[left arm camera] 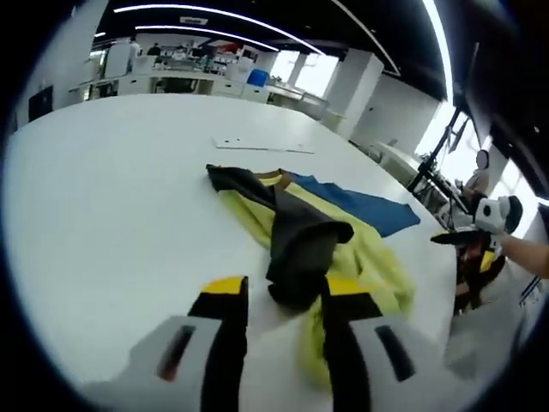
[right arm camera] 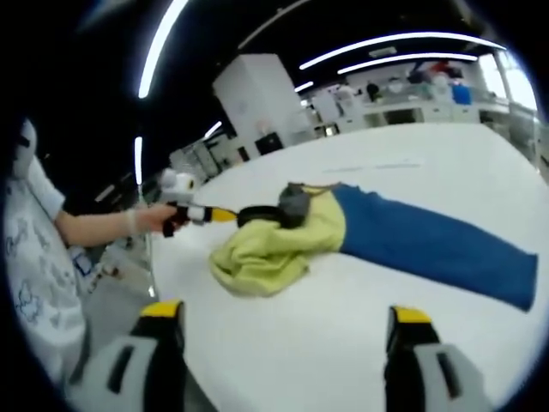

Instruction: Fold the garment on the visible template until the final outline fits inside the template.

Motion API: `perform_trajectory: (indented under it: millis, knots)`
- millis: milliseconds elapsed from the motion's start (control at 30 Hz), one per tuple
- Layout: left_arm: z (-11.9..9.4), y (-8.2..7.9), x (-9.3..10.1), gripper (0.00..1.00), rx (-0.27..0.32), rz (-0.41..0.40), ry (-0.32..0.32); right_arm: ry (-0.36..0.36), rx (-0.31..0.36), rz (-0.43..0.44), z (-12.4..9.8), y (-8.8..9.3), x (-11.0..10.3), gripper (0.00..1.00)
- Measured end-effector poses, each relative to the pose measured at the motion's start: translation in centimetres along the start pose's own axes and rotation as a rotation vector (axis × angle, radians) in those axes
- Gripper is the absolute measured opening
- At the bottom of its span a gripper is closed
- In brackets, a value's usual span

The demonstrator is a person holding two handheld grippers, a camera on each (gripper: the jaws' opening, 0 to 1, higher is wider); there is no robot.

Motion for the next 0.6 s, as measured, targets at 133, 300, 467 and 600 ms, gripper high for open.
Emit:
perform_trajectory:
  millis: [133,300,467,600]
  knots:
    - [0.3,0.7,0.2,0.22,-0.01,-0.023,-0.007,-0.003,0.001,0.0,0.1,0.0,-0.2,0.98]
    - [0.6,1.0,0.3,0.13,-0.022,-0.033,0.001,0.002,0.003,0.001,-0.1,0.0,-0.1,0.98]
    - [0.5,0.7,0.7,0.0,-0.004,-0.123,0.025,0.008,0.003,0.003,-0.3,0.1,-0.1,0.98]
    - [0.2,0.0,1.3,0.0,0.025,-0.122,0.032,0.009,0.001,0.004,-0.4,0.2,0.0,0.98]
Point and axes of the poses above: the point that each gripper's makers call its tool centre point, and the gripper's own axes: z roughly forward along the fingers, x roughly to its right, y roughly out of its underside, the point moved 6 cm from there along -z, roughly backward along the fingers, and after that the axes turned 10 degrees about -z, right-handed, at the moved point
